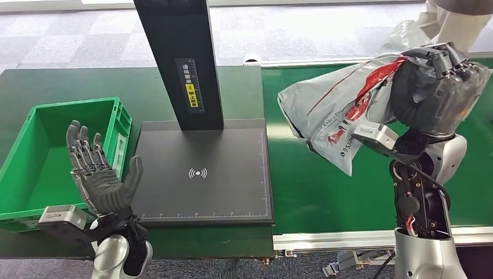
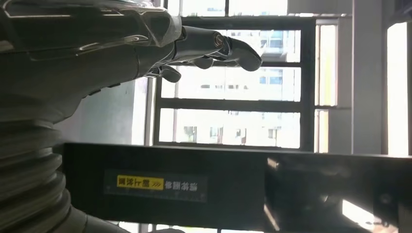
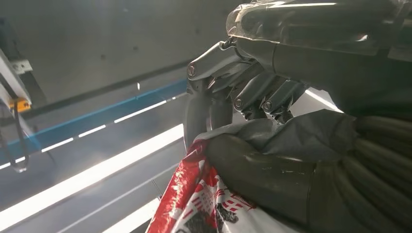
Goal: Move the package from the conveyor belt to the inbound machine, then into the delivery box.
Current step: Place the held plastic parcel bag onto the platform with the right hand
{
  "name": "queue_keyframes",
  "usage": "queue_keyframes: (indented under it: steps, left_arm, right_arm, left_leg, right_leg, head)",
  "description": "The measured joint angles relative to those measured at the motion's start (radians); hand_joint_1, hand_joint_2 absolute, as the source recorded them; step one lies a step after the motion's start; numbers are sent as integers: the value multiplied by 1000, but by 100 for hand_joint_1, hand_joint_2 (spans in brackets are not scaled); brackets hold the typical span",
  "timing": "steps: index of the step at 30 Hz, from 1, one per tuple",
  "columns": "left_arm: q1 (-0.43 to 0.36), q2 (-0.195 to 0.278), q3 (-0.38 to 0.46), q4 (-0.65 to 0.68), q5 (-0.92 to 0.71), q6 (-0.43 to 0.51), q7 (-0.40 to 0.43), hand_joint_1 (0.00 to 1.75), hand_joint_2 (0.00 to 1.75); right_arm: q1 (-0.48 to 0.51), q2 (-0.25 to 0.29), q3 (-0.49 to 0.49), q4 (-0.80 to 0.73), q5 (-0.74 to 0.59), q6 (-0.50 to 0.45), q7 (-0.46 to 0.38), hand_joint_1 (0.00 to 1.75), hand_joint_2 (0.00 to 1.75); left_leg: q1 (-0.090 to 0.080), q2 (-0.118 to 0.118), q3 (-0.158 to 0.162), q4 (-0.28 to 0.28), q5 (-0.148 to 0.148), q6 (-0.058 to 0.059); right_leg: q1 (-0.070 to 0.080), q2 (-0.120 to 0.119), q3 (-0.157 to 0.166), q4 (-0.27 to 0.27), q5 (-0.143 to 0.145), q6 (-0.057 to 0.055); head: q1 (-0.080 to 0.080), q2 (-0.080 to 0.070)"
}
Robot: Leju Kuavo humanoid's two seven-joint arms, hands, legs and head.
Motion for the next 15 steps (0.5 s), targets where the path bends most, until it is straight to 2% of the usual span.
queue_keyframes:
  steps: [2, 5, 8, 12, 15]
  left_arm:
    - [0, -5, 4, -33, -2, 57, 0, 0, 175]
    - [-5, -20, 18, -81, 7, 123, 0, 0, 175]
    - [-10, -37, 25, -114, 13, 131, 0, 0, 175]
    - [-12, -57, 28, -132, 12, 126, 0, 0, 175]
    - [-15, -63, 29, -134, 12, 114, 0, 0, 175]
  right_arm:
    - [-13, 1, -3, -3, -3, 36, 13, 175, 175]
    - [-51, 5, 33, 69, 72, 138, 52, 175, 175]
    - [-83, 27, 105, 254, 162, 153, 34, 175, 175]
    - [-122, 86, 202, 524, 229, 151, -4, 175, 175]
    - [-145, 140, 265, 678, 263, 209, -4, 175, 175]
  left_leg:
    - [0, 0, 0, 0, 0, 0]
    - [0, 3, 1, -1, 0, 0]
    - [0, 2, 2, -1, 1, 0]
    - [1, 0, 2, -1, 2, -1]
    - [1, 1, 2, -1, 2, -1]
  right_leg:
    - [0, 0, 0, 0, 0, 0]
    - [0, 2, 1, 0, 0, 0]
    - [0, 2, 2, 0, 1, -1]
    - [1, 1, 2, 0, 1, -1]
    - [1, 1, 1, 0, 1, -1]
  head:
    - [0, 0]
    - [0, 0]
    - [0, 0]
    - [0, 0]
    - [0, 0]
